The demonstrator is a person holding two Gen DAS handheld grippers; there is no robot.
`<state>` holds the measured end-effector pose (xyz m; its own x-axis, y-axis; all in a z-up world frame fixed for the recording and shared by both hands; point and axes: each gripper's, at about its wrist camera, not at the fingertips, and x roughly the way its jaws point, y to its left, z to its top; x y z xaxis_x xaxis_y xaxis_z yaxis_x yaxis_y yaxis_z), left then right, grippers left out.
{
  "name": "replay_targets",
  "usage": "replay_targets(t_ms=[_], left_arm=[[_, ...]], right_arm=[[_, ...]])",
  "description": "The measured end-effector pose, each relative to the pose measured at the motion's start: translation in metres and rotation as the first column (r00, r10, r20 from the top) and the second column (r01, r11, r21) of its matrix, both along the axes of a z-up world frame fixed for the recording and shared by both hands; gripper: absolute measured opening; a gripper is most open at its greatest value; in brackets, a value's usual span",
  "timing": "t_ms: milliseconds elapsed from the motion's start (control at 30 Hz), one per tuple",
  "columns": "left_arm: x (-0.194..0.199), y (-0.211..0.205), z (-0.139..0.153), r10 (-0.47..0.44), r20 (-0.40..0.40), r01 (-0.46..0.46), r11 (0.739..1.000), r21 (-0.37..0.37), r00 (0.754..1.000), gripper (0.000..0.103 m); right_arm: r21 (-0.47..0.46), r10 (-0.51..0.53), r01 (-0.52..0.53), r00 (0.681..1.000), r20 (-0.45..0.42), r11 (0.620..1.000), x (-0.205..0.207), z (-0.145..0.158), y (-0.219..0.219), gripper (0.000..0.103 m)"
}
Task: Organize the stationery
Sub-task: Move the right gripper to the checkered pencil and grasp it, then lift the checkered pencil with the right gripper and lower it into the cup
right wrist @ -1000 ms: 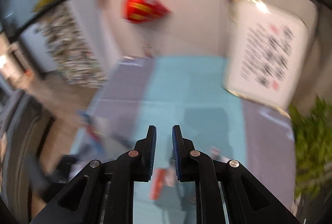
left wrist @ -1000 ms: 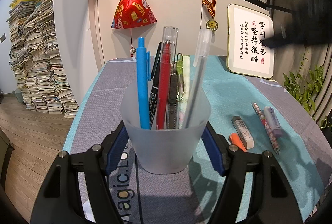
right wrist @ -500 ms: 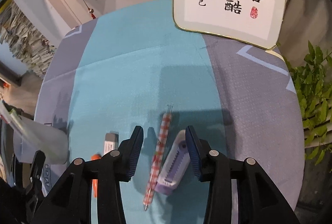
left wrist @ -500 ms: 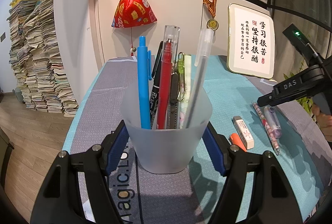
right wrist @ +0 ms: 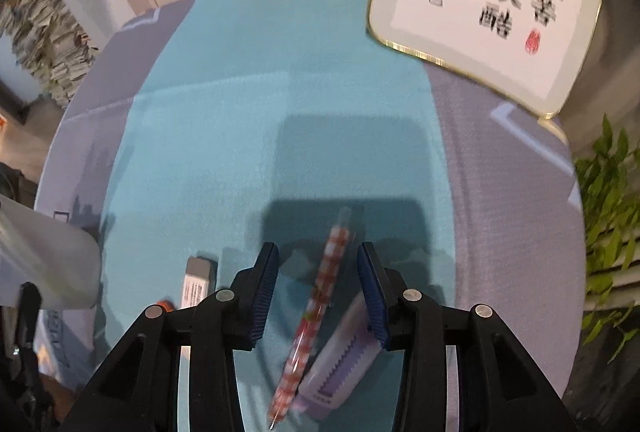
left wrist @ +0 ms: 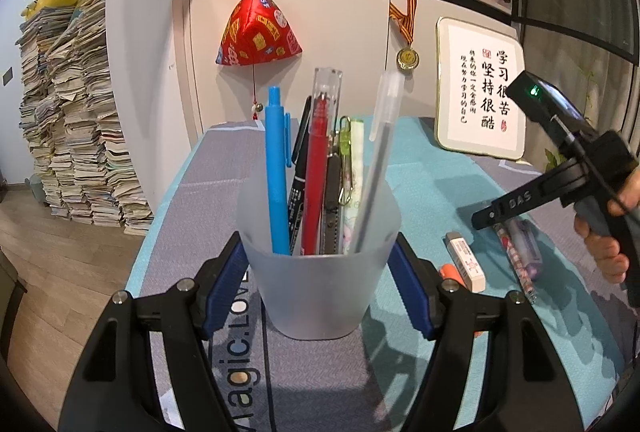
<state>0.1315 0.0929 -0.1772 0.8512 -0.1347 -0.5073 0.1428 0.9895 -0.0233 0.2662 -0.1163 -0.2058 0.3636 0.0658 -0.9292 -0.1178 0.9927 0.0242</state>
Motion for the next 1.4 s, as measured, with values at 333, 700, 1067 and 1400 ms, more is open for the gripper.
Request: replay_targets(t_ms=[333,700,1067,1400], left_arm=[[0.002,0.001,0.001,0.001,-0.007,-0.001,1.0,-0.005,1.0,0.069],[0.002,0.001,0.0,0.0,-0.013,0.0,1.0,-0.007,1.0,0.07],[0.002,0.0,0.0,0.0,-0.013,0.0,1.0,-0.006,1.0,0.07],[0.002,0.0,0.0,0.0,-0.014,0.0,1.0,-0.007,1.0,0.07]], right_arm=[[0.071,0.046,-0.05,0.997,0.056,0.996,-0.014,0.02,0.01,0.014],[0.146,0.116,-0.162,0.953,0.279,0.976,-0.07,0.107,0.023,0.014],[0.199,0.209,-0.329,0.863,0.46,0.923,-0.106,0.179,0.061,0.014],[0.173,0.282,-0.421,0.809,0.515,0.89,-0.104,0.185,0.111,0.014]])
